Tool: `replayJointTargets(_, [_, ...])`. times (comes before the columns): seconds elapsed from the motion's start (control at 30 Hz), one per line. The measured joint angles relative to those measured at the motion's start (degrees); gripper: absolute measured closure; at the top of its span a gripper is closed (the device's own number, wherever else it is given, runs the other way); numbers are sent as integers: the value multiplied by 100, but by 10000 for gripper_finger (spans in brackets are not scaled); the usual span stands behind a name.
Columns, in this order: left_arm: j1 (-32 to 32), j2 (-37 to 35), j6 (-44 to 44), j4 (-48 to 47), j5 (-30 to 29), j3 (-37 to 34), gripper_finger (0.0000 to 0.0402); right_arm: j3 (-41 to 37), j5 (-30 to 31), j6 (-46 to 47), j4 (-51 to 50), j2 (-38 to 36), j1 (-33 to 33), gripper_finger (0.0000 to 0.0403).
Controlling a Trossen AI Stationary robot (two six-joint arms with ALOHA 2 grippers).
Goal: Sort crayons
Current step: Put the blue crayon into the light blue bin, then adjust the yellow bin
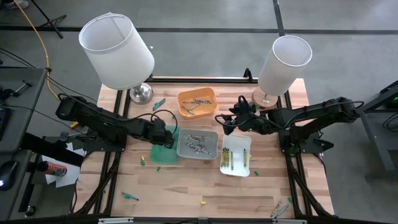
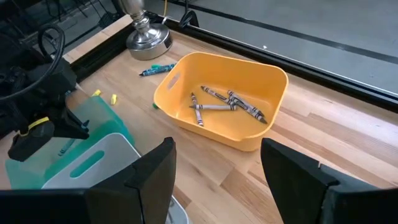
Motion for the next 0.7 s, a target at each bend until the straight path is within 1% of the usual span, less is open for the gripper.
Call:
replayJointTargets(0.33, [140,32,101,-84,-2,0,389,0,-20,0,0,2,0,176])
replayJointTargets(0.43, [179,32,101,-231,-4,0,370,0,-20,0,0,2,0,176])
replayJointTargets(0.57, [241,32,98,-480,-2,0,330,0,-39,0,0,2,0,176])
replayJointTargets(0.7, [293,30,101,-454,16,0,292,0,-113,0,0,2,0,176])
